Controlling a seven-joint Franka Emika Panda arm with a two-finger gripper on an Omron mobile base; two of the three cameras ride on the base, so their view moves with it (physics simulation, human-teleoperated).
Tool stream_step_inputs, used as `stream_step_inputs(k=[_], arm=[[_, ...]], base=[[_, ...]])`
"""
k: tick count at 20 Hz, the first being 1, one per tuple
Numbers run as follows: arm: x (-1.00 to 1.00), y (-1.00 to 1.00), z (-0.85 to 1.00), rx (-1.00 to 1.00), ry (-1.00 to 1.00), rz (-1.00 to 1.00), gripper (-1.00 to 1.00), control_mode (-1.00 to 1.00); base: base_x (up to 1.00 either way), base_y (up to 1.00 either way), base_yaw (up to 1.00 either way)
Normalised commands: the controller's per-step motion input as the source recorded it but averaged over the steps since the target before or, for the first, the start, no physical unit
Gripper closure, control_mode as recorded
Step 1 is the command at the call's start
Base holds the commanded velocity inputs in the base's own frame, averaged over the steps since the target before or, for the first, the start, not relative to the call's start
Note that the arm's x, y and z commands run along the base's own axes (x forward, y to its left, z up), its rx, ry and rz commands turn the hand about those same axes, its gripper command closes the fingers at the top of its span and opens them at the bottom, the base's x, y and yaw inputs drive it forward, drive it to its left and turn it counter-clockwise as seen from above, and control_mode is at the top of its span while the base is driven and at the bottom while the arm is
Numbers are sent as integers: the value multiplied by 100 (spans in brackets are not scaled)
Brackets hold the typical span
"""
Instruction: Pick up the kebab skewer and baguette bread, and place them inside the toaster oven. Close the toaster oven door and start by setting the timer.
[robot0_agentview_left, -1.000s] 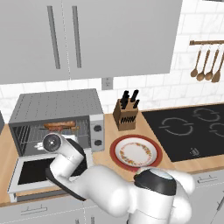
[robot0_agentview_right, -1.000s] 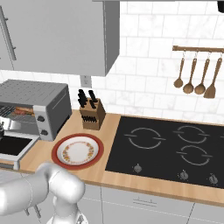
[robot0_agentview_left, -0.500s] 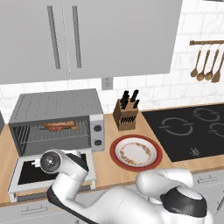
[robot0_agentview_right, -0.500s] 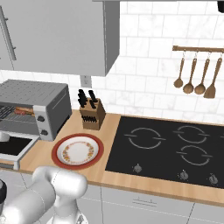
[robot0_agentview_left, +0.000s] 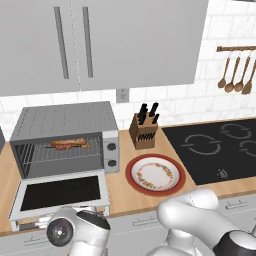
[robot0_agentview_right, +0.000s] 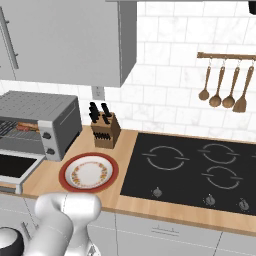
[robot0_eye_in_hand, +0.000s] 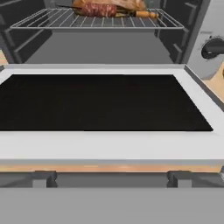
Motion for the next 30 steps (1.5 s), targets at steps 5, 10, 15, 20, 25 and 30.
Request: stream_step_inputs(k=[5,10,15,20,25,30], arm=[[-47,22,-35,0,-4,0,-100,-100],[-2,20,-27,0,-7,0,-100,-100],[0,9,-12,0,-9,0,-100,-100],[13,0,-3,2,-6,0,-100,-100],[28,0,-14,3,-5,0,-100,-100],[19,0,-29,4,-5,0,-100,-100]], base=[[0,0,0],[0,0,0],[0,0,0],[0,0,0],[0,0,0],[0,0,0]])
